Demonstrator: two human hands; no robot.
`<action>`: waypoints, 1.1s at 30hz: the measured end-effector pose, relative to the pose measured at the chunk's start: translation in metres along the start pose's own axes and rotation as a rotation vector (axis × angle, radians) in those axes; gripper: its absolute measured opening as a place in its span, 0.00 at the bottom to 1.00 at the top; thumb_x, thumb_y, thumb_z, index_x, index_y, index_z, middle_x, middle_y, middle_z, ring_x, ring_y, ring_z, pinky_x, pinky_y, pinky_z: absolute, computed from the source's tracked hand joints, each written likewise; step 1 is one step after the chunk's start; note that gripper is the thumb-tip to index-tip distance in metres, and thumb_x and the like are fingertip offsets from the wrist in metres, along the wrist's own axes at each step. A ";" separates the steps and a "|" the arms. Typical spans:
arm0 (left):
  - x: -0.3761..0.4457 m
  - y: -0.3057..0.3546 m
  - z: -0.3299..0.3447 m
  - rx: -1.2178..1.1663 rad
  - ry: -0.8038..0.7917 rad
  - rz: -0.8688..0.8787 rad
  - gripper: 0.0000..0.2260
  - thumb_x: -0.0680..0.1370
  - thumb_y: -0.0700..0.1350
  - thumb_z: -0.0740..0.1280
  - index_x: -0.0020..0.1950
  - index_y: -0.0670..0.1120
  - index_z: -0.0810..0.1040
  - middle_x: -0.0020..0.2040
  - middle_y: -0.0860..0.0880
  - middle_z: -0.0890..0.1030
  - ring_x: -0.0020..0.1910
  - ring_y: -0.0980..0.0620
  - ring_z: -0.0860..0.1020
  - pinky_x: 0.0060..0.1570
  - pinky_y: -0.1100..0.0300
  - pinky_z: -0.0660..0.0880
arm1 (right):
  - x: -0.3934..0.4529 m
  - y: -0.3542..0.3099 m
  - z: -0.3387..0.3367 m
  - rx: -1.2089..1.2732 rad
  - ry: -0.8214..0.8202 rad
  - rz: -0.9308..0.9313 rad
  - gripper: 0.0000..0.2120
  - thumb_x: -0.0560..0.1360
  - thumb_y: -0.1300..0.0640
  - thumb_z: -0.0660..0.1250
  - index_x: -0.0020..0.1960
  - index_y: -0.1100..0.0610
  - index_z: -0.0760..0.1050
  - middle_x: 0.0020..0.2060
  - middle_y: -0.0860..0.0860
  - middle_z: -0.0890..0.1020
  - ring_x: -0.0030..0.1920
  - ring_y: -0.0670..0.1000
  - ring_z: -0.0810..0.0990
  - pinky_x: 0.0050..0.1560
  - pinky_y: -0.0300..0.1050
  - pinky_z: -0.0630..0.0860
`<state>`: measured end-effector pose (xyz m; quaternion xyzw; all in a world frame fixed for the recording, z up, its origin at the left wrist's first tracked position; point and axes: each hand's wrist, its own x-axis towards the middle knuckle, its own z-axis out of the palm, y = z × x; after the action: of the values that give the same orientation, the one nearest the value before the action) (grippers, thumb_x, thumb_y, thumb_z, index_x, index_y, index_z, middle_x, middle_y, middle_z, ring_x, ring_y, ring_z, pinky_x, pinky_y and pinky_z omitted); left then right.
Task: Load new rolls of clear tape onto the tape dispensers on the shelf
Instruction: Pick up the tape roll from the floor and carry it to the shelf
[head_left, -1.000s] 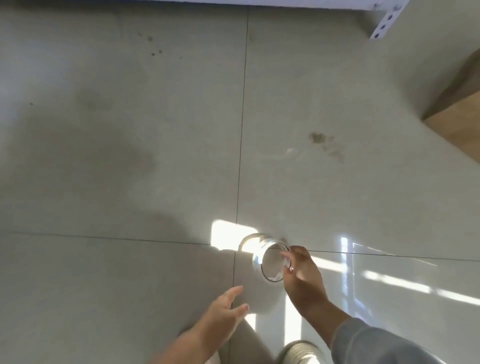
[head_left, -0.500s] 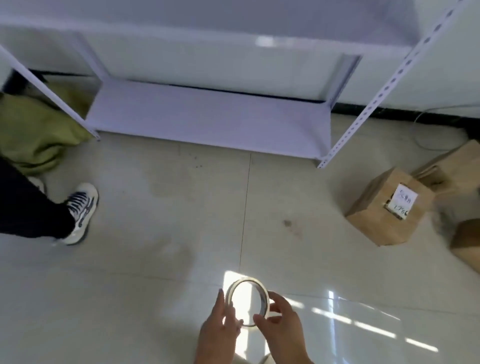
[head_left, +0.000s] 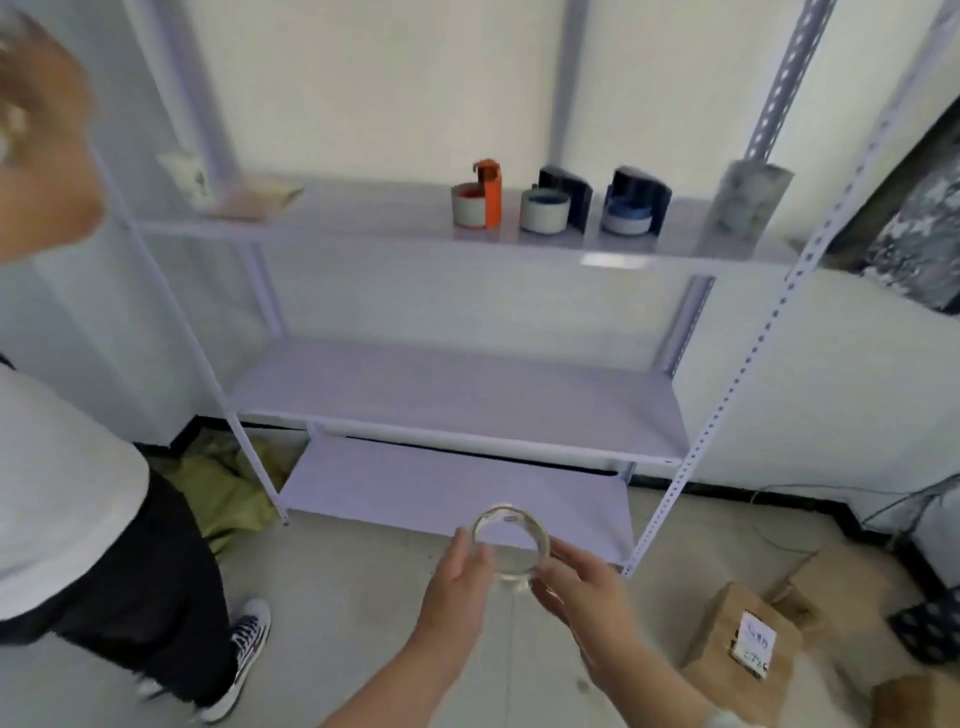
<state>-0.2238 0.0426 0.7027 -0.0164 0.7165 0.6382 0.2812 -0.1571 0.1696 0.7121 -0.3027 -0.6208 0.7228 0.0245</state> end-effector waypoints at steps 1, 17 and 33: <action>0.004 0.021 -0.002 -0.001 -0.012 0.044 0.28 0.78 0.53 0.61 0.75 0.47 0.58 0.76 0.49 0.61 0.74 0.52 0.62 0.75 0.53 0.57 | 0.005 -0.019 0.004 -0.008 -0.007 -0.042 0.14 0.72 0.64 0.66 0.53 0.52 0.83 0.41 0.54 0.83 0.43 0.50 0.78 0.59 0.54 0.76; 0.195 0.237 -0.015 0.189 0.291 0.512 0.23 0.79 0.54 0.56 0.74 0.53 0.60 0.70 0.50 0.62 0.71 0.49 0.59 0.72 0.46 0.60 | 0.185 -0.236 0.052 -0.053 -0.032 -0.390 0.19 0.74 0.62 0.68 0.62 0.48 0.71 0.59 0.45 0.78 0.55 0.45 0.80 0.59 0.46 0.76; 0.368 0.355 -0.097 0.332 0.410 0.489 0.29 0.77 0.62 0.49 0.69 0.43 0.66 0.67 0.41 0.74 0.67 0.40 0.69 0.69 0.44 0.64 | 0.359 -0.326 0.171 -0.476 -0.004 -0.531 0.24 0.75 0.57 0.65 0.70 0.49 0.67 0.56 0.38 0.77 0.53 0.36 0.74 0.51 0.29 0.69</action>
<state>-0.7068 0.1418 0.8709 0.0737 0.8346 0.5450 -0.0303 -0.6407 0.2404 0.8713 -0.1268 -0.8289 0.5268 0.1389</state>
